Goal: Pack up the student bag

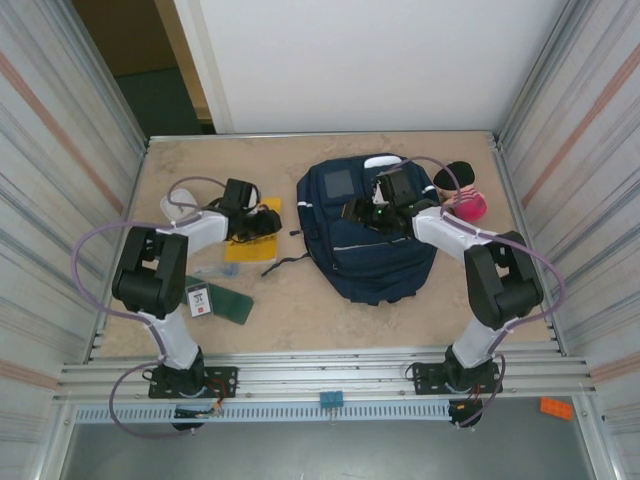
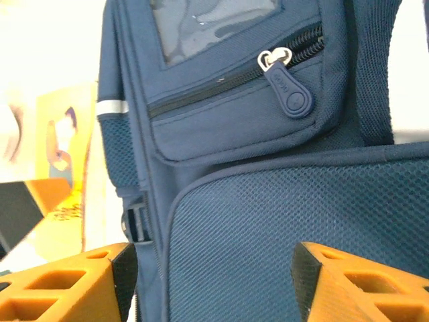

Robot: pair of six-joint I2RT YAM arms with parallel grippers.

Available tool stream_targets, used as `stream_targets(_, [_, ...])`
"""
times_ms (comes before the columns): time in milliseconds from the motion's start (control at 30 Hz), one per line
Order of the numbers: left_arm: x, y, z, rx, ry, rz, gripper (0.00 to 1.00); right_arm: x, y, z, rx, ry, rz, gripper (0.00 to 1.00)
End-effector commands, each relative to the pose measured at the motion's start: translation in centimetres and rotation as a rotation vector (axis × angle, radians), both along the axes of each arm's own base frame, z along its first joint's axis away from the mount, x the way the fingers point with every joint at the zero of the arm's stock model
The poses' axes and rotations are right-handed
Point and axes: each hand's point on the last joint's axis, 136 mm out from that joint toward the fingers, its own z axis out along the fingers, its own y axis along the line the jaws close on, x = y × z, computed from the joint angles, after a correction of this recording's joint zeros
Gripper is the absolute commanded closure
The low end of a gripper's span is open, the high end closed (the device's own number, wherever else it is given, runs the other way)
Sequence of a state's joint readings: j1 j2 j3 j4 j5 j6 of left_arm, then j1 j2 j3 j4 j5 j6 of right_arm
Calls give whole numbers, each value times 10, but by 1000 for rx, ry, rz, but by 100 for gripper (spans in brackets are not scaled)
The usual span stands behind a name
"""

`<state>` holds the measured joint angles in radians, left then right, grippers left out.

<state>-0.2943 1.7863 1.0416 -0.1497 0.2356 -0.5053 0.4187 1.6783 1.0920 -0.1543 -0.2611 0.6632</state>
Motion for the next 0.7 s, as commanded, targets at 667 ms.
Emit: stream_targets(667, [-2,105,52,-90,-34,129,46,-38,167,-20,-168,47,349,37])
